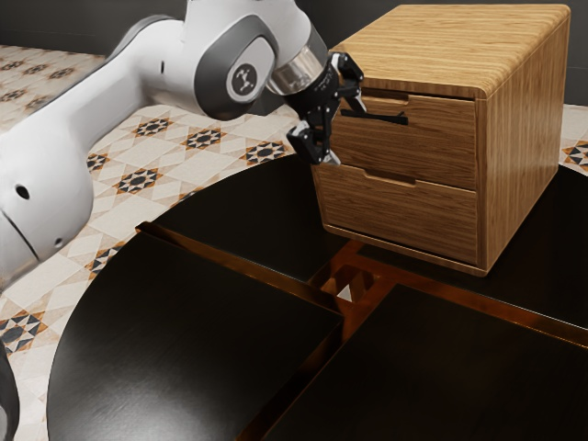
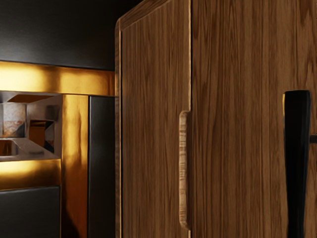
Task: Pull the drawer handle with one arm to open the drawer
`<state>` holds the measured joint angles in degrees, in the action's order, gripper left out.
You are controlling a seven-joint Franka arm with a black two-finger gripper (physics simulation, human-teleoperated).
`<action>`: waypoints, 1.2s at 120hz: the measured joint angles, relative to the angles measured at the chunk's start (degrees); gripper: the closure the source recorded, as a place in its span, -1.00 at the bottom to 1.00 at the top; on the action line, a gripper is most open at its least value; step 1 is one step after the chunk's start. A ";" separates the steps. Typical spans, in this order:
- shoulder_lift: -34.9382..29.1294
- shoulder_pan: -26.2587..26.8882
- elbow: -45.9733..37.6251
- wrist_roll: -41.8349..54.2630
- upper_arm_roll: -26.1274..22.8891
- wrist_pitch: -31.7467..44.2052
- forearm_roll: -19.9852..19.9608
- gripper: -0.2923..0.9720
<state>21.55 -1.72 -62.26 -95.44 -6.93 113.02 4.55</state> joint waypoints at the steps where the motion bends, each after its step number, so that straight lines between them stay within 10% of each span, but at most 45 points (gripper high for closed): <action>1: 0.09 0.00 0.01 0.00 -0.01 0.16 0.00 -0.54; 124: 5.80 0.41 3.45 2.50 0.07 10.45 0.16 -0.54; 144: 5.76 0.54 3.02 2.84 0.25 11.09 0.12 -0.29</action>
<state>27.31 -1.18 -59.24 -92.60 -6.68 124.11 4.67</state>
